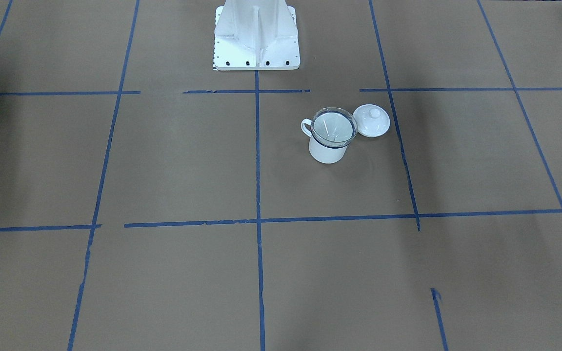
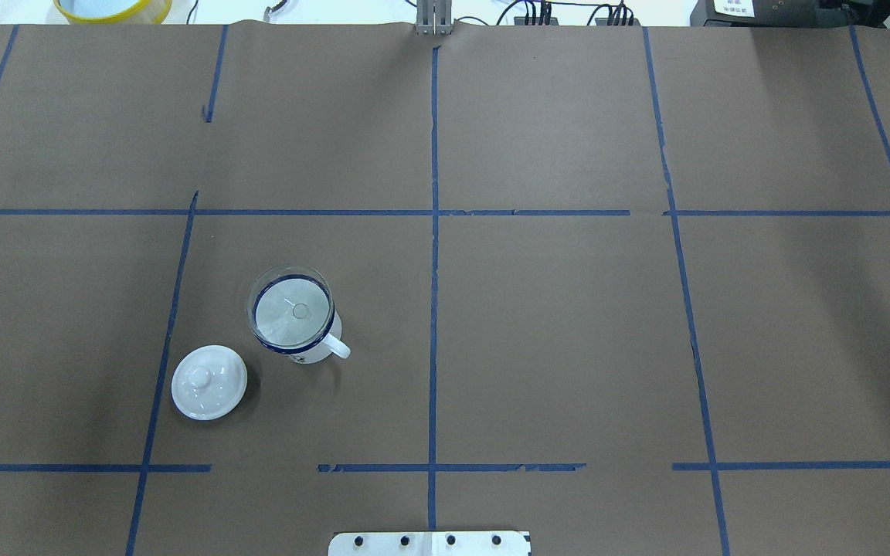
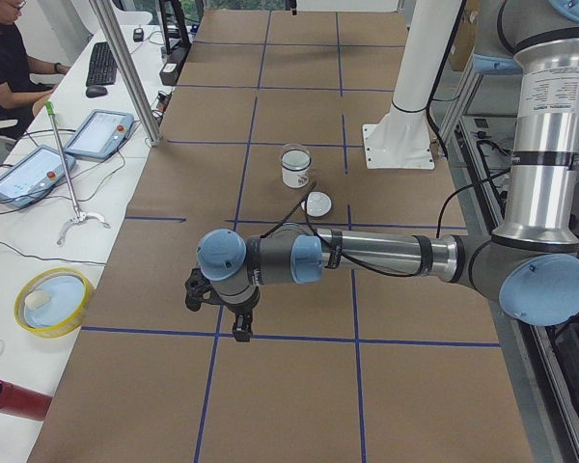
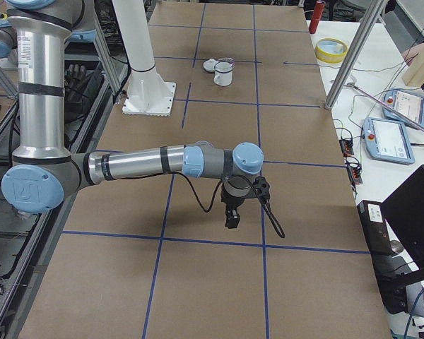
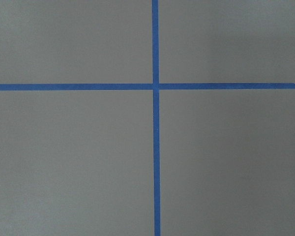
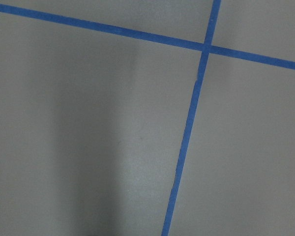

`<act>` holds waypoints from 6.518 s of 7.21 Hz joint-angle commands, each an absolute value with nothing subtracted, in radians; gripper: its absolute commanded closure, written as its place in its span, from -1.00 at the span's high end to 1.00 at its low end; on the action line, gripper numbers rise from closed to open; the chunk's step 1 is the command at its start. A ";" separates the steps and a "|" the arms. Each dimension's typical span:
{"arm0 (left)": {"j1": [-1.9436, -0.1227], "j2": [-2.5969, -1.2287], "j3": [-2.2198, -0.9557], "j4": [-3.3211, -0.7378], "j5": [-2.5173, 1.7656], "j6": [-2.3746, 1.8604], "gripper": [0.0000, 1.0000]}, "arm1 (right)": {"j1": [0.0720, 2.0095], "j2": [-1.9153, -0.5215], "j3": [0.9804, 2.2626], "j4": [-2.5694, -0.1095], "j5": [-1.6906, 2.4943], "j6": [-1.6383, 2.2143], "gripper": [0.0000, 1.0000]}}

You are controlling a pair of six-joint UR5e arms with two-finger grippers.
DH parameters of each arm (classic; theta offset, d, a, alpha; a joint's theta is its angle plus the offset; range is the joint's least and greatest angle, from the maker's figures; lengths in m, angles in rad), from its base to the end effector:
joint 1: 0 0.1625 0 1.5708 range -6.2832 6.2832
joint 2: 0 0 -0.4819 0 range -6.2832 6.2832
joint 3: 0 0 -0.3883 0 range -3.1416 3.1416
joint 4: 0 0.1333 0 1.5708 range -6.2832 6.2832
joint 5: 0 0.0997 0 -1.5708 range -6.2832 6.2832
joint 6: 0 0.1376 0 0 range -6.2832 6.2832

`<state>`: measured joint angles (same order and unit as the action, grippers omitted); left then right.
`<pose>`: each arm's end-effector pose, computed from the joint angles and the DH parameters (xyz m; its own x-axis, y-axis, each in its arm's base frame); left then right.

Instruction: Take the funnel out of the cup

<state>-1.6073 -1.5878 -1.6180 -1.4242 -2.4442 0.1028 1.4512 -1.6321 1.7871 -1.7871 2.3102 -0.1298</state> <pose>-0.0456 -0.4864 0.7157 0.6398 0.0162 -0.7683 -0.0295 0.9996 -0.0035 -0.0131 -0.4491 0.6911 0.7169 -0.1750 0.6749 0.2137 0.9765 0.0263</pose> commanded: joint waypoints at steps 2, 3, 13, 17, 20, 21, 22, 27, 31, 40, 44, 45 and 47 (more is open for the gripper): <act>-1.606 -1.606 -1.634 -1.352 -2.442 0.098 1.00 | 1.451 -1.632 1.787 -1.787 2.310 -0.129 1.00; -1.609 -1.591 -1.644 -1.354 -2.444 0.095 1.00 | 1.451 -1.632 1.787 -1.787 2.310 -0.130 1.00; -1.202 -1.817 -1.959 -1.579 -2.407 -1.107 1.00 | 1.451 -1.632 1.787 -1.787 2.310 -0.129 1.00; -0.809 -2.064 -1.997 -1.574 -2.003 -1.829 1.00 | 1.451 -1.632 1.787 -1.787 2.310 -0.129 1.00; -0.651 -2.147 -1.893 -1.528 -1.811 -1.943 1.00 | 1.451 -1.632 1.787 -1.787 2.310 -0.130 1.00; -0.635 -2.143 -1.890 -1.526 -1.804 -2.006 1.00 | 1.451 -1.632 1.787 -1.787 2.310 -0.130 1.00; -0.617 -2.143 -1.885 -1.523 -1.807 -2.037 0.97 | 1.451 -1.632 1.787 -1.787 2.310 -0.130 1.00; -0.572 -2.143 -1.853 -1.517 -1.812 -2.062 0.44 | 1.451 -1.632 1.787 -1.787 2.310 -0.130 1.00; -0.572 -2.148 -1.852 -1.519 -1.812 -2.060 -0.50 | 1.451 -1.632 1.787 -1.787 2.310 -0.130 1.00; -0.737 -2.315 -1.976 -1.193 -1.809 -1.869 -1.00 | 1.451 -1.632 1.787 -1.787 2.310 -0.129 1.00; -0.830 -2.191 -1.687 -2.004 -1.789 -1.864 -1.00 | 1.451 -1.632 1.787 -1.787 2.310 -0.129 1.00; -0.830 -2.189 -1.548 -2.227 -1.734 -1.868 -1.00 | 1.451 -1.632 1.787 -1.787 2.310 -0.130 1.00; -0.804 -2.177 -1.289 -2.640 -1.572 -1.972 -1.00 | 1.451 -1.632 1.787 -1.787 2.310 -0.130 1.00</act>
<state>-0.8204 -2.1866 -1.4320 -2.3993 -1.6705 -1.9269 1.4512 -1.6321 1.7871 -1.7871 2.3102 -0.1295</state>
